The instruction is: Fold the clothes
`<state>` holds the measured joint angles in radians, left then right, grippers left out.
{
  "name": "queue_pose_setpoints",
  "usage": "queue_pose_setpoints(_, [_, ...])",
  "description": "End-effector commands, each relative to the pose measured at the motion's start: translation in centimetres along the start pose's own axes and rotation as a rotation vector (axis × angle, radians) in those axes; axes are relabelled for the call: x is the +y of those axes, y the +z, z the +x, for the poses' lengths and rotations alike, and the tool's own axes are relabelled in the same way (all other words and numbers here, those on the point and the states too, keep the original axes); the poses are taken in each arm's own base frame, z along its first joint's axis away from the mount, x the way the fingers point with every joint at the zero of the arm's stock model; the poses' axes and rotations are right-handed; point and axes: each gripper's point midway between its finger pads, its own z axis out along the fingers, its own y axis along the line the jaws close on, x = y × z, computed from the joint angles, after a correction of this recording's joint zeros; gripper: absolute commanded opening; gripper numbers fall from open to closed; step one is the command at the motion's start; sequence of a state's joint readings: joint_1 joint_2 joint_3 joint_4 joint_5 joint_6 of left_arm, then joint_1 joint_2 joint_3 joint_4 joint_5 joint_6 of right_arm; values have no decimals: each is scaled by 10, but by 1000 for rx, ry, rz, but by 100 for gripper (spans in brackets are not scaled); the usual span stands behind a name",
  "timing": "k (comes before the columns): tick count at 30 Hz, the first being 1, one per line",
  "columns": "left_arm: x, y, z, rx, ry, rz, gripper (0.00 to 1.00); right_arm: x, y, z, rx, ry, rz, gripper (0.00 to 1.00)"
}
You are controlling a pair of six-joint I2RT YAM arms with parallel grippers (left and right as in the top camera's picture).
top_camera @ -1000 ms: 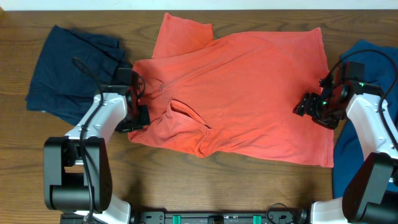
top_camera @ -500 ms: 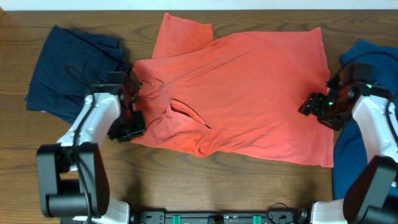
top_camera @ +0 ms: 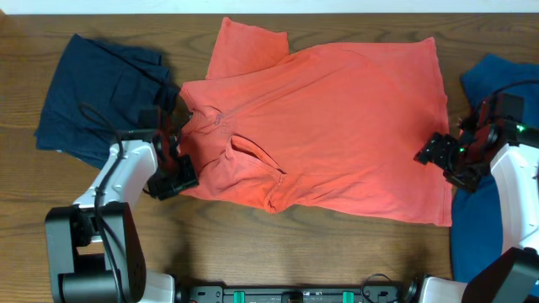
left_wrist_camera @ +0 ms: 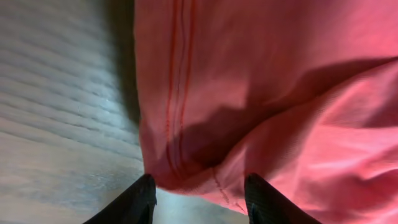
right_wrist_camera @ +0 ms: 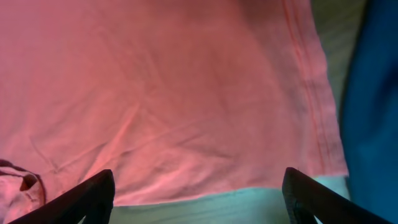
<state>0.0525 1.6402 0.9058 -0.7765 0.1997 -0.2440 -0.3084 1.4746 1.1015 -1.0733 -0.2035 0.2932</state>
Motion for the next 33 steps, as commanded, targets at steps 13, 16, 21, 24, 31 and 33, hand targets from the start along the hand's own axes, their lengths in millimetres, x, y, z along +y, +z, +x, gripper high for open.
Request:
queue_pose_setpoints(13, [37, -4, -4, -30, -182, -87, 6, -54, 44, 39, 106, 201, 31, 78])
queue_pose_setpoints(16, [34, -13, -10, -57, -190, -45, 6, -58, 46, 39, 101, 189, 47, 73])
queue_pose_setpoints(21, [32, -17, -11, -69, -183, -31, 8, -63, 51, 58, 161, 204, 71, 65])
queue_pose_setpoints(24, [32, -17, -10, -65, -173, -33, 6, -74, 59, 75, 204, 216, 121, 67])
queue_pose_setpoints(31, [32, -17, -10, -65, -173, -33, 6, -104, 78, 90, 170, 345, 250, 66])
queue_pose_setpoints(33, [32, -17, -10, -64, -168, -34, 6, -108, 80, 85, 143, 358, 250, 65])
